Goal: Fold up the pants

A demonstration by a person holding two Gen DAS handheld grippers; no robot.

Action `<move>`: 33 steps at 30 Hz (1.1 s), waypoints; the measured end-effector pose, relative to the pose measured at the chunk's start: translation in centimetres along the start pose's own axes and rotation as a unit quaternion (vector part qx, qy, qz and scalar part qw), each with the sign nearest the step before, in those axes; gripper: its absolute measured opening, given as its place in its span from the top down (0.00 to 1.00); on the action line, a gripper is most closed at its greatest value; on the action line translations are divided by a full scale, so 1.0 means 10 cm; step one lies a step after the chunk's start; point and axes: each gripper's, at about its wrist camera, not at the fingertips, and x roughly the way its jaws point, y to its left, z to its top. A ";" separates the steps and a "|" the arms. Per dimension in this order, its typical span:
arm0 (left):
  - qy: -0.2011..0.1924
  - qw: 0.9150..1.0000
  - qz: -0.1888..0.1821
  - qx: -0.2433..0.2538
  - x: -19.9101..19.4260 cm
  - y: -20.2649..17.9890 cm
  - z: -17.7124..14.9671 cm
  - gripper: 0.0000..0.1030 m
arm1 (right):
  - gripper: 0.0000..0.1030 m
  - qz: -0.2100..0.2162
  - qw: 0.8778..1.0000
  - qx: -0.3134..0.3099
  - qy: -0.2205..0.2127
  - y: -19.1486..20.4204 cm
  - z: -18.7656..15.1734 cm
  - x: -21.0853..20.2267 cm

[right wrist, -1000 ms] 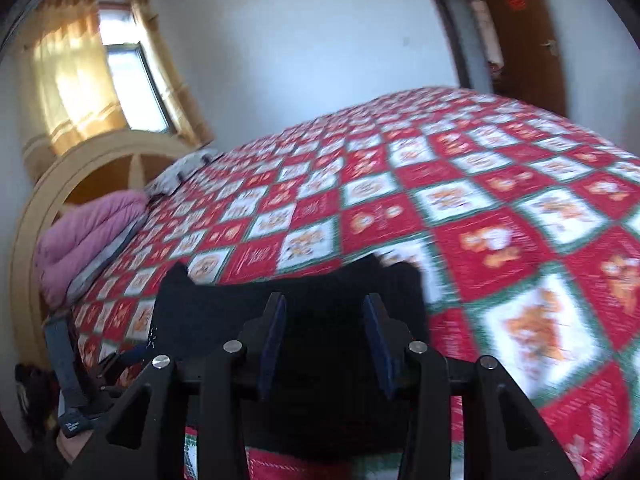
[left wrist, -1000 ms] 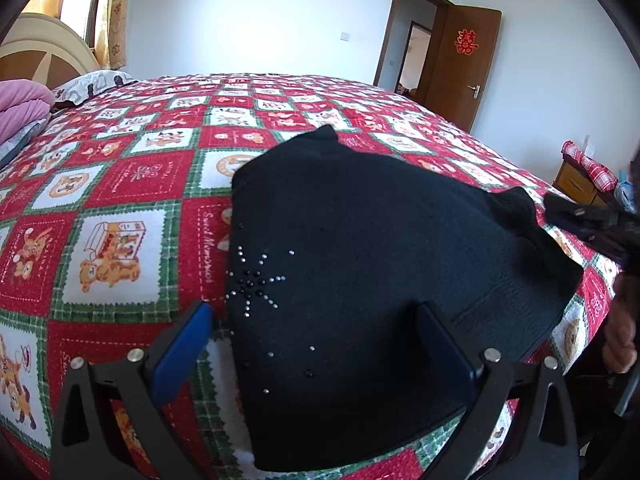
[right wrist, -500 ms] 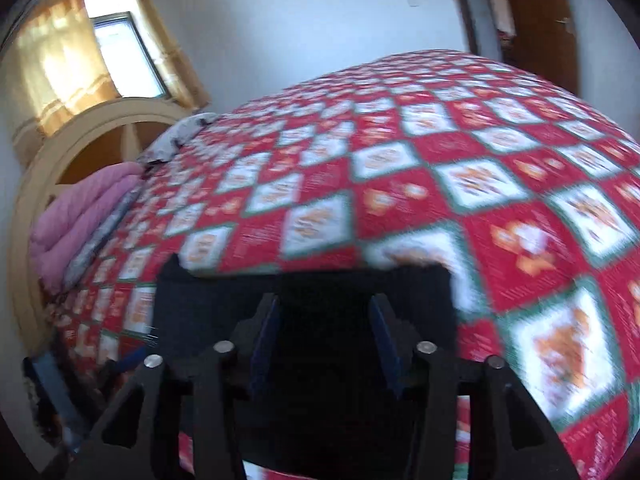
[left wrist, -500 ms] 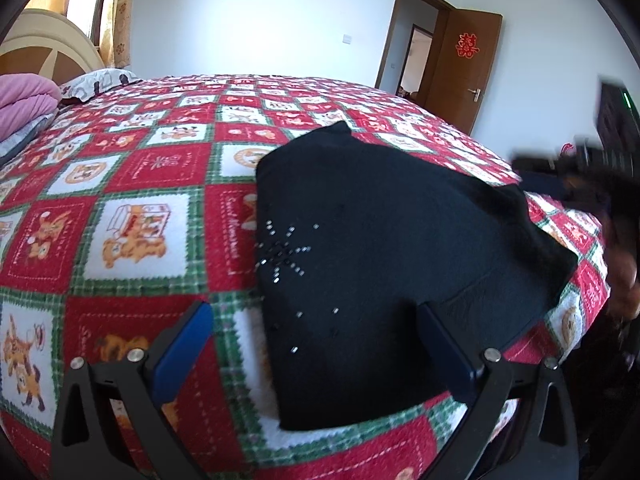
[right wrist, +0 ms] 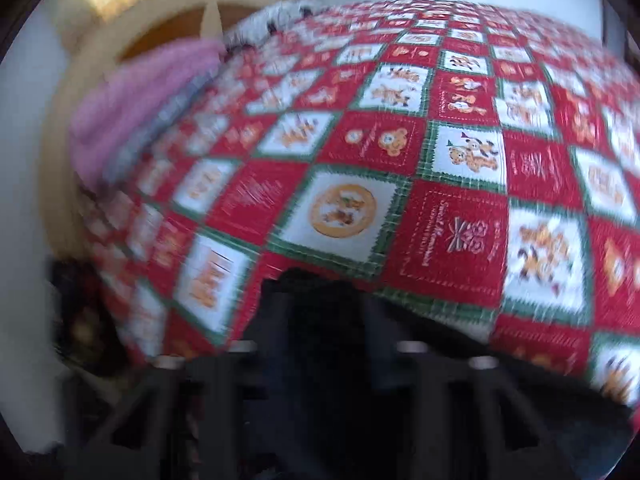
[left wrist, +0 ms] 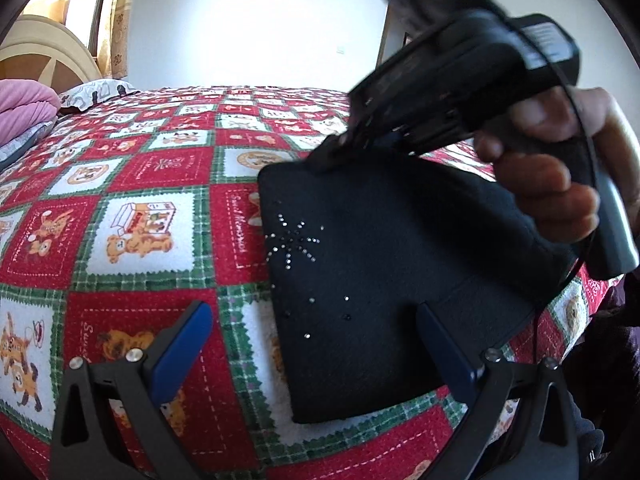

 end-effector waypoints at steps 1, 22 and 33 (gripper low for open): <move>0.000 1.000 0.000 -0.001 0.00 0.00 0.00 0.00 | 0.88 -0.012 1.000 -0.004 0.007 0.02 0.00 0.06; -0.019 0.999 0.047 -0.008 -0.08 0.04 0.00 0.00 | 0.38 -0.019 0.993 0.032 -0.115 -0.40 -0.55 -0.68; -0.016 0.995 0.084 -0.042 -0.12 0.28 0.01 0.00 | 0.38 -0.029 0.974 0.144 -0.170 -1.24 -1.68 -1.30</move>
